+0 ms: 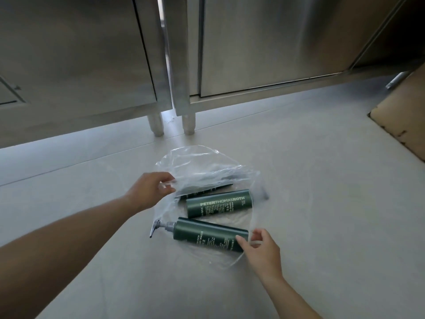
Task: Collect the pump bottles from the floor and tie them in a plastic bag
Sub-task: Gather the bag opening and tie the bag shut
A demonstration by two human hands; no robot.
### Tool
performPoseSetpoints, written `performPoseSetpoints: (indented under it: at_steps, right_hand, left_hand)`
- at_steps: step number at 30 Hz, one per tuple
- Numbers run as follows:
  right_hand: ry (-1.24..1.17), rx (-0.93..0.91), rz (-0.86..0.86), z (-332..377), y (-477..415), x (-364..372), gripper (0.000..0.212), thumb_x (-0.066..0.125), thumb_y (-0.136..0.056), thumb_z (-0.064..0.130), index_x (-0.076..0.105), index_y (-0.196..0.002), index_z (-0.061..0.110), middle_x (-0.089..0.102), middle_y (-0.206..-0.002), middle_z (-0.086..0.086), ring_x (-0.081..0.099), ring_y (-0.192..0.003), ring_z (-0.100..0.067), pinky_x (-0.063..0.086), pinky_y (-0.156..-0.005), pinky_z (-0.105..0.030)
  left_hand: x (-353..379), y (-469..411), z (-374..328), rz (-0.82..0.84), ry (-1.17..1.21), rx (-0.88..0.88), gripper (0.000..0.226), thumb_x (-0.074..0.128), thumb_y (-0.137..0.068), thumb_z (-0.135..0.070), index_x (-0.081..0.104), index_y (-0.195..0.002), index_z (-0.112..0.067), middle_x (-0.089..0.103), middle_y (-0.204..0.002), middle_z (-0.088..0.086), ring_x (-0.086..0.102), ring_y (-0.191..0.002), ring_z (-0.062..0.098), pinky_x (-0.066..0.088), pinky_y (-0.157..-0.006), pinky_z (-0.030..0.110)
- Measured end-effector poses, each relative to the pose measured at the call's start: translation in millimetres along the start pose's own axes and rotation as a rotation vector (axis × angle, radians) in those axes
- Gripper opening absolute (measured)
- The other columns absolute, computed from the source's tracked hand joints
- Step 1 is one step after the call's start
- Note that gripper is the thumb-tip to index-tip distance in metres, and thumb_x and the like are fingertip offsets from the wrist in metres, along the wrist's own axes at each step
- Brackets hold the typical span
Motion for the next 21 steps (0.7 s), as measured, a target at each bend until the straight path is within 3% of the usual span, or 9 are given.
performPoseSetpoints:
  at_steps: [2,5,7,10,16,21]
  right_hand:
    - [-0.003,0.007,-0.047,-1.4,-1.4,1.7,0.015,0.073,-0.079,0.026,0.059,-0.079,0.020,0.062,-0.076,0.010,0.063,-0.075,-0.012,0.038,-0.055,-0.012]
    - [-0.031,-0.008,-0.115,4.8,-9.6,-5.1,0.012,0.066,-0.085,0.019,0.062,-0.075,0.017,0.063,-0.072,0.006,0.064,-0.076,-0.019,0.039,-0.055,-0.014]
    - [-0.079,-0.037,-0.138,15.6,-18.5,-13.2,0.011,0.066,-0.086,0.018,0.062,-0.075,0.016,0.065,-0.074,0.003,0.065,-0.075,-0.021,0.048,-0.061,-0.025]
    - [-0.231,-0.065,-0.148,39.8,-35.1,-26.4,0.017,0.066,-0.085,0.017,0.060,-0.071,0.022,0.067,-0.075,-0.003,0.068,-0.068,-0.027,0.057,-0.071,-0.043]
    - [-0.349,-0.193,-0.084,117.6,-63.3,-61.0,0.021,0.066,-0.085,0.011,0.060,-0.068,0.022,0.066,-0.070,-0.003,0.059,-0.043,-0.006,0.057,-0.055,-0.029]
    - [-0.297,-0.310,0.008,192.1,-83.5,-100.6,0.021,0.066,-0.085,0.011,0.059,-0.066,0.017,0.063,-0.069,-0.007,0.059,-0.048,-0.015,0.054,-0.049,-0.024]
  left_hand:
    - [-0.9,4.2,-0.1,0.001,0.014,-0.006,0.013,0.070,-0.084,-0.022,0.070,-0.096,-0.017,0.065,-0.086,-0.005,0.056,-0.078,0.016,0.036,-0.072,0.024]
    - [-6.1,6.0,-2.1,-0.015,0.035,-0.003,0.009,0.070,-0.084,-0.021,0.071,-0.092,-0.020,0.067,-0.086,-0.007,0.060,-0.069,0.010,0.039,-0.063,0.019]
    - [-11.2,4.6,-4.0,-0.049,0.060,-0.015,0.007,0.070,-0.083,-0.020,0.071,-0.089,-0.023,0.068,-0.083,-0.009,0.061,-0.065,0.002,0.041,-0.062,0.015]
    - [-19.0,0.5,-8.8,-0.095,0.158,-0.069,0.009,0.071,-0.082,-0.019,0.071,-0.089,-0.024,0.071,-0.083,-0.008,0.066,-0.060,0.007,0.053,-0.065,0.024]
    - [-53.7,-2.5,-56.0,-0.165,0.309,-0.071,0.018,0.075,-0.079,-0.016,0.067,-0.082,-0.032,0.067,-0.081,-0.005,0.066,-0.056,0.007,0.055,-0.054,0.016]
    - [-103.4,-7.9,-96.0,-0.278,0.377,-0.090,0.011,0.076,-0.079,-0.017,0.070,-0.079,-0.027,0.070,-0.081,0.003,0.066,-0.060,0.011,0.052,-0.053,0.015]
Point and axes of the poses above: each hand's wrist, its own y-axis away from the middle knuckle, its own x-axis out of the palm, z = x × y, the point moved 5 cm from there along -y, towards the middle knuckle
